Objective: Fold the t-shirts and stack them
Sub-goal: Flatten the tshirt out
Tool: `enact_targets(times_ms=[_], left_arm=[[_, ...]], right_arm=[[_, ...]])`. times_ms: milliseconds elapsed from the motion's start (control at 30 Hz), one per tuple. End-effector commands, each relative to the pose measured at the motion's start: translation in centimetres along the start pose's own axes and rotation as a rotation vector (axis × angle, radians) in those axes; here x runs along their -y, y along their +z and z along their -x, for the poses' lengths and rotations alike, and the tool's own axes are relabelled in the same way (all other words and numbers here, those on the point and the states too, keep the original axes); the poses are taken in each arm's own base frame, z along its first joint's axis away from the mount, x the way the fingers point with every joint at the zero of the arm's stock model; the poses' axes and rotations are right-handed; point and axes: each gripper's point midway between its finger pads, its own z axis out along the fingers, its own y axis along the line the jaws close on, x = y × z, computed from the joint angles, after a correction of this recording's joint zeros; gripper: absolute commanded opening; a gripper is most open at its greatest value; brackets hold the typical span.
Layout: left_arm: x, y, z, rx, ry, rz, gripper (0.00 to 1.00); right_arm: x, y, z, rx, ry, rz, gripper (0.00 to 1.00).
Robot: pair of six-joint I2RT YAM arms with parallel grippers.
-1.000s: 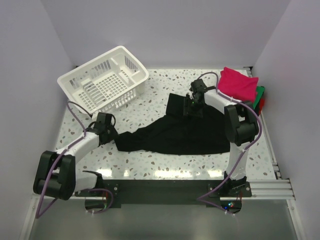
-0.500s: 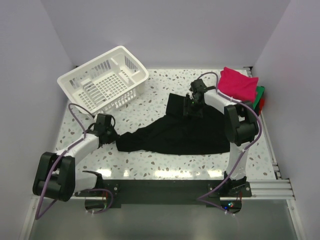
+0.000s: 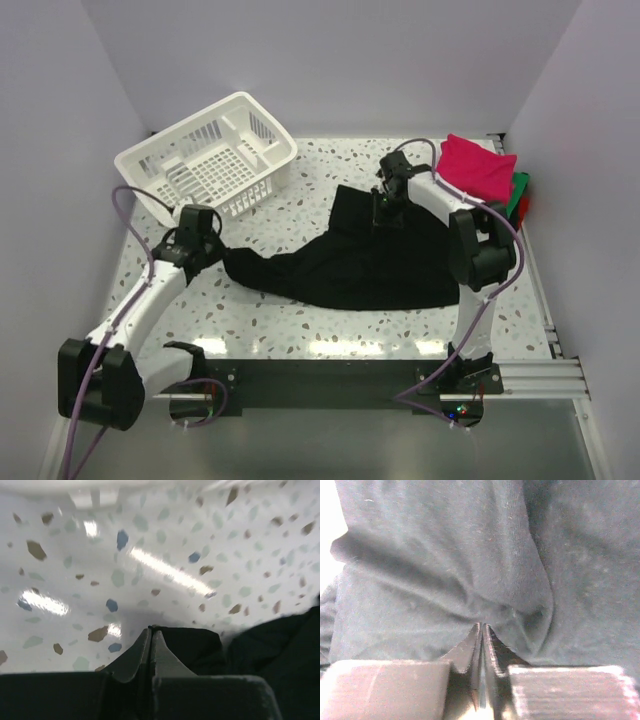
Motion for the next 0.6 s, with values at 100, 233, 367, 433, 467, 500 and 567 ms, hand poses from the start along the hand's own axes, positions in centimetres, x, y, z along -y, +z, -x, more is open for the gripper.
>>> enact_targets(times_ms=[100, 233, 367, 433, 467, 500, 567], left_arm=[[-0.7, -7.7, 9.0, 0.308, -0.094, 0.074, 0.00], [-2.2, -10.6, 8.1, 0.344, -0.212, 0.052, 0.00], [-3.9, -12.2, 5.7, 0.323, -0.282, 0.041, 0.00], [-4.5, -13.0, 4.9, 0.321, -0.291, 0.020, 0.00], [-4.8, -12.9, 4.3, 0.312, -0.293, 0.025, 0.00], [-5.0, -13.0, 4.0, 0.306, -0.300, 0.025, 0.00], [-5.4, -13.2, 3.1, 0.287, -0.307, 0.024, 0.00]], right_arm=[[-2.3, -6.3, 1.3, 0.080, -0.064, 0.060, 0.00], [0.0, -7.5, -3.3, 0.007, -0.082, 0.002, 0.00], [1.5, -9.0, -6.2, 0.010, -0.120, -0.023, 0.00], [1.4, -9.2, -6.0, 0.033, -0.136, -0.015, 0.05], [1.1, -9.3, -5.5, 0.049, -0.141, -0.007, 0.08], [0.8, -9.0, -4.9, 0.052, -0.143, 0.000, 0.10], [-0.9, -9.3, -2.5, 0.104, -0.141, 0.053, 0.17]])
